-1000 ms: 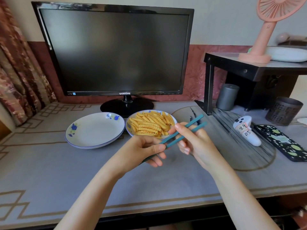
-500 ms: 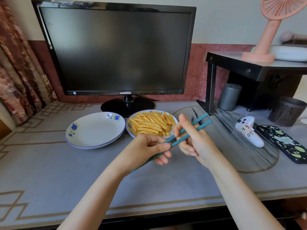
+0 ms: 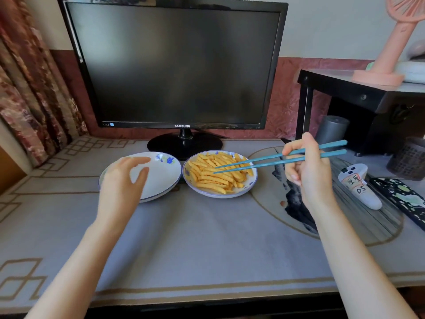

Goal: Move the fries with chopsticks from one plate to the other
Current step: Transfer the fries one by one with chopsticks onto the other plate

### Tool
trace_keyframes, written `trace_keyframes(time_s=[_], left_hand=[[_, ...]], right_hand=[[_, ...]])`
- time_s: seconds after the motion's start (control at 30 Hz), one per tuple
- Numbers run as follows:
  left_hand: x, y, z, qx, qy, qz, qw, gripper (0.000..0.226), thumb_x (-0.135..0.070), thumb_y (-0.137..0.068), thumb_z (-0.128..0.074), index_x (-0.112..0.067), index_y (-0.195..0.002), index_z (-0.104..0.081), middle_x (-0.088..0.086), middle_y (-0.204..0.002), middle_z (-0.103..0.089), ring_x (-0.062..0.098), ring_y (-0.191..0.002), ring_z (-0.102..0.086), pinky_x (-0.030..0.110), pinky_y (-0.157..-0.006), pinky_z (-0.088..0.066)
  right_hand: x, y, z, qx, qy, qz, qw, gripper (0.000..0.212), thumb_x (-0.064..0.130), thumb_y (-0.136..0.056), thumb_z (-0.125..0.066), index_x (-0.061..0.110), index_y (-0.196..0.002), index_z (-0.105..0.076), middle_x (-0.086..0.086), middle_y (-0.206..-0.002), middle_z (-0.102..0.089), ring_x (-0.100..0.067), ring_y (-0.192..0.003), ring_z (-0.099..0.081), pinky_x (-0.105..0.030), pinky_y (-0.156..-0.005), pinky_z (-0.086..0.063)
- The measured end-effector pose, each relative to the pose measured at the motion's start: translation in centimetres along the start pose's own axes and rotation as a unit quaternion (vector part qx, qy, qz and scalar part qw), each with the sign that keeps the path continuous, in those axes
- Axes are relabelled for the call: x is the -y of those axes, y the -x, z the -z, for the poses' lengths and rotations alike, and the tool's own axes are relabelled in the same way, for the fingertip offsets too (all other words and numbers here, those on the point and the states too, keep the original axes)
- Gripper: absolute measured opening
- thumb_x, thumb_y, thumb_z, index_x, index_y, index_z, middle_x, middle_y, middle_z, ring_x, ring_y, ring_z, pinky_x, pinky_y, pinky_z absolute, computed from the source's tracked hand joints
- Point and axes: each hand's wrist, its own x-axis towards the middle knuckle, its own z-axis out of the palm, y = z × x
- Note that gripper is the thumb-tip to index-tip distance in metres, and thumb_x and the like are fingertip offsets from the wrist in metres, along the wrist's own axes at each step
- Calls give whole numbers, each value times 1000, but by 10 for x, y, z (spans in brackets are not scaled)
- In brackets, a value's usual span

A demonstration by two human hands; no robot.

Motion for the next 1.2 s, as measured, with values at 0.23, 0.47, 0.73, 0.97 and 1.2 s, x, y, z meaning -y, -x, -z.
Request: trace_keyframes(time_s=[0.23,0.47,0.73,0.97,1.2], left_hand=[[58,-17,19,7,-60,93,994,28,-11,-91,-56,-8,-118,-62,15,-122,-57,31,-113,-52,28,-90,-35],[72,-17,19,5,26,226,974,37,-21,-95,-51,-7,-129,-54,14,-126,-58,29,-113,-54,32,-93,-37],[82,-12,22,12,47,219,974,32,-23,-93,-53,-11,-122,-62,11,-118,-65,23,-104,-57,28,-88,-36],[86,-12,23,17,57,220,974,32,-20,-94,-50,-14,-122,-62,7,-119,-65,23,-98,-61,28,-87,-39],[85,-10,25,16,61,215,974,31,-19,-94,-51,-13,-122,-62,6,-120,-65,16,-101,-58,24,-86,-36]], right_hand=[[-5,-5,-11,-14,22,-2,1000,44,27,-100,-38,10,-62,-53,0,-38,-29,-11,-33,-24,-18,-36,-18],[-3,-5,-18,-2,81,-3,997,44,28,-102,-36,9,-68,-55,-2,-37,-34,-11,-31,-26,-17,-36,-21],[1,0,-27,-50,64,20,996,46,31,-101,-37,12,-62,-52,-1,-35,-35,-13,-32,-27,-18,-37,-21],[3,5,-54,-69,-50,-2,996,40,26,-98,-39,11,-62,-48,1,-35,-31,-15,-32,-28,-18,-38,-20],[-31,29,-134,31,5,-60,998,45,27,-100,-38,11,-61,-52,-5,-37,-36,-15,-32,-29,-19,-37,-26]])
